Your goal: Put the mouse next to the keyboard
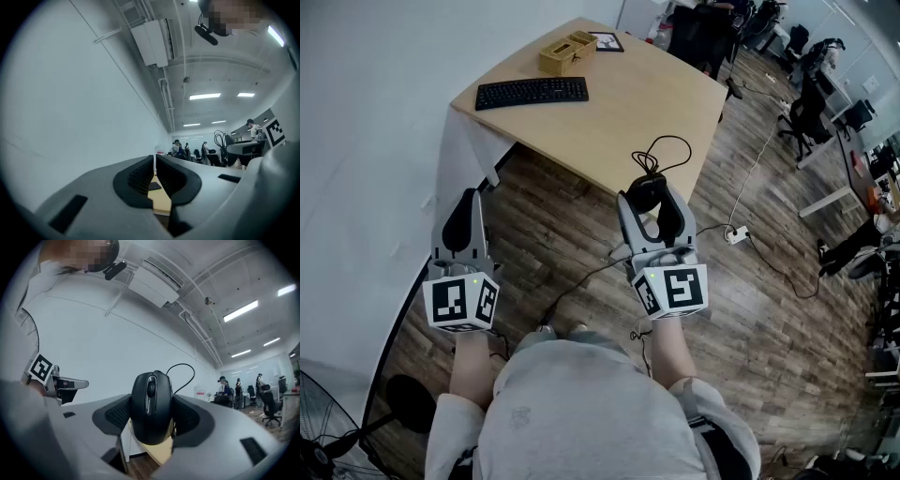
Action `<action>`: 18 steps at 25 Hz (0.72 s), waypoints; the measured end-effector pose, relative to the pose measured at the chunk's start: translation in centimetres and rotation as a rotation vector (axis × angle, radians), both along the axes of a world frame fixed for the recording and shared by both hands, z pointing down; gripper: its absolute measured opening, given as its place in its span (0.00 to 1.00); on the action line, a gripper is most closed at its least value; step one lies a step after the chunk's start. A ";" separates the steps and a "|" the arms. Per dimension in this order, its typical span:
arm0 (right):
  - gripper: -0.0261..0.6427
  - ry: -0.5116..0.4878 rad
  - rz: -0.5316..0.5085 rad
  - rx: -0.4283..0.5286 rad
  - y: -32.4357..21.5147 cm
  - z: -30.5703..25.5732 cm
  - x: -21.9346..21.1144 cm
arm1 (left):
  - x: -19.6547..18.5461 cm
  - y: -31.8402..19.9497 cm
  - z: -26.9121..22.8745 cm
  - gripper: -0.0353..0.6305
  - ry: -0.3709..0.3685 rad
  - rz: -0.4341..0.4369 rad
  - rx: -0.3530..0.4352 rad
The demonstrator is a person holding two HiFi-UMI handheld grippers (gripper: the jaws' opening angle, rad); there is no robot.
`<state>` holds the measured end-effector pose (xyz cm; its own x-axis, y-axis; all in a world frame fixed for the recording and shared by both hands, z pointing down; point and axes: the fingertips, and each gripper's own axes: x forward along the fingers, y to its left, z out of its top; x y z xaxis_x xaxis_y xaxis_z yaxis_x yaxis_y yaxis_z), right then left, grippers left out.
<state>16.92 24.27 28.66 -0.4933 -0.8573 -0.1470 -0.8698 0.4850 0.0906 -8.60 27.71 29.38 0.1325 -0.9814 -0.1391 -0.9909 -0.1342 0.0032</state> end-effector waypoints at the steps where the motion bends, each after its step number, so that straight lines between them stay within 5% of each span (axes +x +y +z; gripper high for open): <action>1: 0.42 -0.003 0.000 0.001 0.1 -0.1 -0.1 | -0.2 0.1 0.0 0.09 -0.004 -0.005 -0.001; 18: 0.42 -0.008 0.021 0.006 -0.1 -0.2 -3.5 | -3.7 -0.2 0.2 0.09 0.007 0.008 0.002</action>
<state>13.39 24.12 28.50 -0.4742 -0.8665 -0.1560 -0.8804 0.4663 0.0862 -12.26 27.51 29.55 0.1395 -0.9800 -0.1418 -0.9898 -0.1424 0.0102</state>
